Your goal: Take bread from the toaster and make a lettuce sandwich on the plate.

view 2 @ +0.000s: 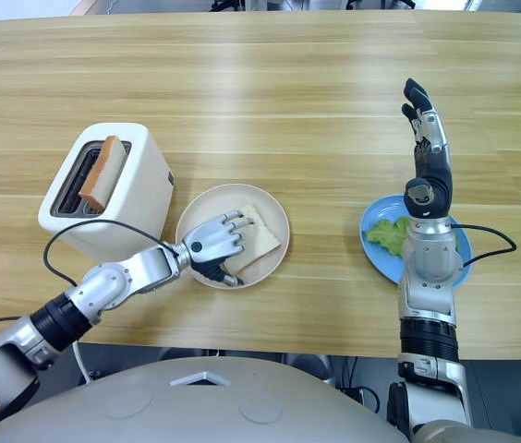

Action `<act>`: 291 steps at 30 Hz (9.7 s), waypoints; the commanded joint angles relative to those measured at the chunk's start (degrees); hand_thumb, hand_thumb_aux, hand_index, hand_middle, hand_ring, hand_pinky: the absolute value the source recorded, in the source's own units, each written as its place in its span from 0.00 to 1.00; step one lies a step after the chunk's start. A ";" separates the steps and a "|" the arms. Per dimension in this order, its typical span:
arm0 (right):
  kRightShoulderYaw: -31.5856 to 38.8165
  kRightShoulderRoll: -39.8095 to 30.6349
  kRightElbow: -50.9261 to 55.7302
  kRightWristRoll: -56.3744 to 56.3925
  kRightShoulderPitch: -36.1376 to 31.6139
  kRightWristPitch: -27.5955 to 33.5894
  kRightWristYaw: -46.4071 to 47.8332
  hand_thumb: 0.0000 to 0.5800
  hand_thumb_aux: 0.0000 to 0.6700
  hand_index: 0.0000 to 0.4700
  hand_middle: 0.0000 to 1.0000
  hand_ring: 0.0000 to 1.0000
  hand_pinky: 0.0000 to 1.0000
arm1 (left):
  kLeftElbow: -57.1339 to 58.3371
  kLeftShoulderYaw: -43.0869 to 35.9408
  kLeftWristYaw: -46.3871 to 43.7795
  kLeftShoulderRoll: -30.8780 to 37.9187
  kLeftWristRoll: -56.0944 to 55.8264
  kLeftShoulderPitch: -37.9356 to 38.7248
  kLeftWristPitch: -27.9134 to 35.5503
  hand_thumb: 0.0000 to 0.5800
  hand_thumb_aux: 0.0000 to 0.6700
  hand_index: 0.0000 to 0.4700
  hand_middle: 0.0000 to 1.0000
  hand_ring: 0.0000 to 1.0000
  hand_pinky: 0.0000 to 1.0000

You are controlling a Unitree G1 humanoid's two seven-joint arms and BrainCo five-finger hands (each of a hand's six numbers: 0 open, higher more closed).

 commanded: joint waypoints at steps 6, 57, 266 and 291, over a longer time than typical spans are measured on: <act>-1.51 -1.73 -0.03 -0.28 0.05 0.26 0.38 0.00 0.00 0.00 0.00 0.00 0.00 | -10.02 15.54 2.77 -2.62 -10.11 -1.49 1.80 0.00 0.00 0.00 0.00 0.00 0.00; 21.94 -50.85 14.09 -71.99 4.56 21.30 -17.75 0.00 0.00 0.00 0.00 0.00 0.00 | -17.96 45.07 -3.30 -12.68 -50.13 14.95 -4.19 0.00 0.00 0.00 0.00 0.00 0.00; 42.35 -15.00 0.45 -54.65 -1.92 8.67 -4.01 0.00 0.00 0.00 0.00 0.00 0.00 | -6.30 41.31 -1.61 -15.15 -46.67 1.18 -0.89 0.00 0.00 0.00 0.00 0.00 0.00; 24.62 -31.86 -21.99 -24.17 8.13 9.52 12.40 0.00 0.00 0.00 0.00 0.00 0.00 | -10.27 43.24 -5.71 -13.34 -50.31 0.88 1.18 0.00 0.00 0.00 0.00 0.00 0.00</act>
